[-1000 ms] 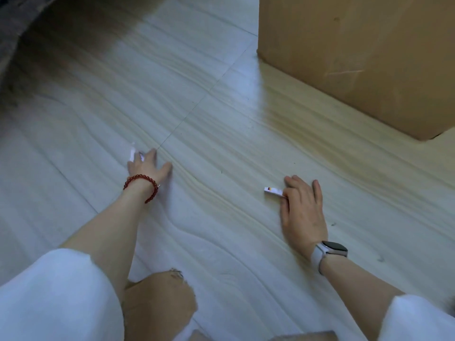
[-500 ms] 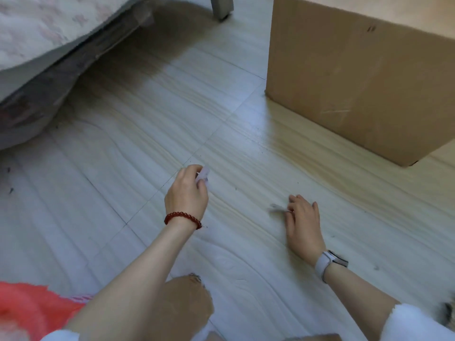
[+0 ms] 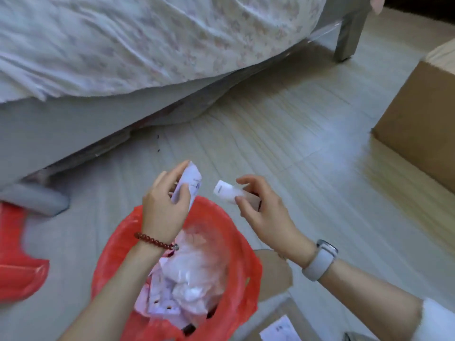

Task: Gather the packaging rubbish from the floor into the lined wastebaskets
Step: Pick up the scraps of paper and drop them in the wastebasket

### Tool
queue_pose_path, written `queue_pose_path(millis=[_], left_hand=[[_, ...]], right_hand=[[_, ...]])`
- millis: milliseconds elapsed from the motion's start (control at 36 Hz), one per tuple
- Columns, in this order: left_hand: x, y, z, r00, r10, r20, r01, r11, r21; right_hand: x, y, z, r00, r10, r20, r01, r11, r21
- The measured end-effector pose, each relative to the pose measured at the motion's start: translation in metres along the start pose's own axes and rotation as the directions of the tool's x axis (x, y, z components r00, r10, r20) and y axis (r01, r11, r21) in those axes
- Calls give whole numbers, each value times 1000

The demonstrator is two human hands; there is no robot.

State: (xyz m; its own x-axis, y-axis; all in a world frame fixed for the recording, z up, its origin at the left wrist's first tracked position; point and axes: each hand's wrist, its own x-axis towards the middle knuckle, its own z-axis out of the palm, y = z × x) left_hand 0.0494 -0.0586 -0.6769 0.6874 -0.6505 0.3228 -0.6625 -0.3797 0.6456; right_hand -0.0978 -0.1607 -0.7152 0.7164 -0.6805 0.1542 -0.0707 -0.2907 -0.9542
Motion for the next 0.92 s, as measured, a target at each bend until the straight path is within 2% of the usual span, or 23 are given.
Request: queue_pose_path(millis=[111, 167, 222, 278, 333, 389, 472, 528, 611, 722, 833, 917], left_hand=[[-32, -44, -26, 997, -32, 76, 21, 990, 142], [-38, -56, -28, 997, -20, 80, 8, 989, 146], [-37, -55, -25, 997, 6, 72, -17, 989, 147], [-31, -48, -17, 996, 21, 91, -37, 983, 179], [-27, -45, -8, 987, 31, 159, -72, 963, 259], [-25, -49, 2, 962, -7, 272, -103, 917, 386], [-21, -60, 12, 909, -137, 394, -130, 805, 579], [-14, -60, 12, 912, -137, 387, -142, 780, 610], [5, -46, 12, 939, -66, 339, -155, 796, 586], [37, -9, 25, 941, 122, 315, -295, 751, 590], [71, 44, 44, 946, 192, 262, -311, 768, 560], [77, 81, 67, 938, 213, 275, -332, 785, 524]], right_hand=[[-8, -10, 36, 958, -167, 233, 218, 953, -211], [-11, -5, 44, 960, -178, 215, 238, 925, -297], [-15, 4, 44, 981, -148, 122, 183, 909, -374], [-21, 6, 39, 995, 17, 98, 26, 906, -422], [-25, 11, 35, 943, 288, 167, -168, 846, -506], [-29, 13, 37, 901, 389, 195, -199, 767, -609], [-32, 15, 40, 917, 374, 139, -224, 770, -597], [-31, 11, 36, 929, 357, 101, -236, 780, -580], [-20, 0, 16, 952, 307, 12, -246, 785, -569], [-3, -16, -26, 956, 256, -143, -293, 794, -533], [0, -23, -80, 916, 235, -326, -375, 791, -483], [-11, -24, -121, 870, 202, -450, -415, 794, -445]])
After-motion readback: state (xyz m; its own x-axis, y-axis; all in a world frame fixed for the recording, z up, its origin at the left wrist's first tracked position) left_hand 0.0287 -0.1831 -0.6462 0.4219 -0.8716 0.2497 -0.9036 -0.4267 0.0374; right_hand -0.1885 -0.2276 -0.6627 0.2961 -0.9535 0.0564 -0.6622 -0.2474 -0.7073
